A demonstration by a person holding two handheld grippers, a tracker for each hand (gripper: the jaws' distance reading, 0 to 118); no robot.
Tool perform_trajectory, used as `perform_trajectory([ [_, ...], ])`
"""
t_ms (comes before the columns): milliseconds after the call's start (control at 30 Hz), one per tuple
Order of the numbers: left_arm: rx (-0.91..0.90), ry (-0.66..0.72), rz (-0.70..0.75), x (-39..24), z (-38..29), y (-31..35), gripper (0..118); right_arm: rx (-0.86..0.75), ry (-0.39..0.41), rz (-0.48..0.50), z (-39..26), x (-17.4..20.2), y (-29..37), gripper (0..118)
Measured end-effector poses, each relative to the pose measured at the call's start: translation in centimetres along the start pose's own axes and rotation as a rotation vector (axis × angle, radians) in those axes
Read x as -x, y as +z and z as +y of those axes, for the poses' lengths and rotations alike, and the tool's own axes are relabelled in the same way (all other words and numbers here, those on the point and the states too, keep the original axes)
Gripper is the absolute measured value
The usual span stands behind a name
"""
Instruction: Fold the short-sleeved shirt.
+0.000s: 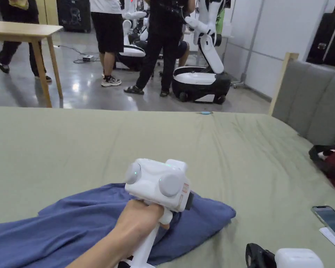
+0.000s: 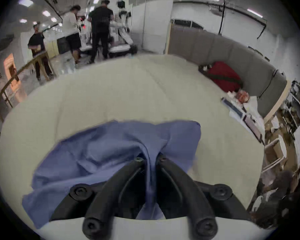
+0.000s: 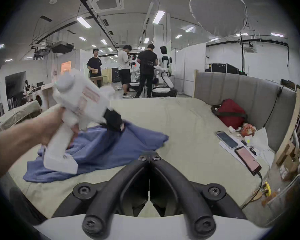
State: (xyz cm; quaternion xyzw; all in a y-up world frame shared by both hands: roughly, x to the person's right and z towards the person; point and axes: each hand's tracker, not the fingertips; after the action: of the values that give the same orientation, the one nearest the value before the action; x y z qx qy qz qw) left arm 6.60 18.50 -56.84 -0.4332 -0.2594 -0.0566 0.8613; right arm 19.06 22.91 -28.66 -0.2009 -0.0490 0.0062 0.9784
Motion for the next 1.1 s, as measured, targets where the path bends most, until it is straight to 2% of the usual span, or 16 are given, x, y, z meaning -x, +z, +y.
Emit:
perform_trajectory([
  [33,0.016,0.018,0.0,0.2,-0.6,-0.9,14,0.006,0.0,0.001,-0.1,-0.1,-0.3,1],
  [100,-0.002,0.026,-0.008,0.5,-1.4,-1.3,109,0.018,0.002,0.006,-0.2,-0.1,-0.9,1],
  [133,0.013,0.035,-0.009,0.9,-1.7,-1.6,117,0.018,0.003,0.007,-0.2,0.0,-1.0,1],
  [167,-0.011,0.048,0.0,1.1,-2.6,-1.0,110,0.018,0.003,0.009,-0.2,0.1,-1.2,1],
  [267,-0.059,0.075,0.055,2.2,-3.1,2.6,108,0.014,0.008,0.018,0.1,0.4,-1.4,1],
  [333,-0.177,0.055,0.091,2.9,-4.7,7.3,99,0.001,0.01,0.032,0.4,0.7,-1.4,1],
  [400,-0.315,0.089,0.159,4.0,-6.3,14.1,83,-0.012,0.02,0.035,0.6,1.3,-1.2,1],
  [467,-0.439,0.1,0.242,4.6,-9.7,20.0,78,-0.028,0.025,0.045,0.7,1.8,-0.8,1],
  [500,-0.489,0.107,0.292,4.7,-11.6,22.8,62,-0.038,0.02,0.057,0.9,2.1,-0.6,1],
  [533,-0.559,0.133,0.337,4.8,-13.3,25.0,39,-0.047,0.018,0.066,1.0,2.3,-0.2,1],
  [567,-0.593,0.154,0.387,5.0,-15.3,27.0,9,-0.058,0.021,0.069,1.1,2.7,0.2,1],
  [667,-0.673,0.21,0.546,5.2,-21.2,31.7,7,-0.108,0.077,0.059,1.3,3.9,1.4,1],
  [767,-0.705,0.252,0.658,5.6,-25.1,34.6,7,-0.132,0.082,0.066,1.4,4.6,2.3,1],
  [867,-0.702,0.269,0.705,6.3,-26.8,36.2,7,-0.142,0.081,0.078,1.5,5.3,2.9,1],
  [1100,-0.65,0.303,0.696,9.3,-27.2,36.8,7,-0.136,0.074,0.116,1.5,6.9,3.2,1],
])
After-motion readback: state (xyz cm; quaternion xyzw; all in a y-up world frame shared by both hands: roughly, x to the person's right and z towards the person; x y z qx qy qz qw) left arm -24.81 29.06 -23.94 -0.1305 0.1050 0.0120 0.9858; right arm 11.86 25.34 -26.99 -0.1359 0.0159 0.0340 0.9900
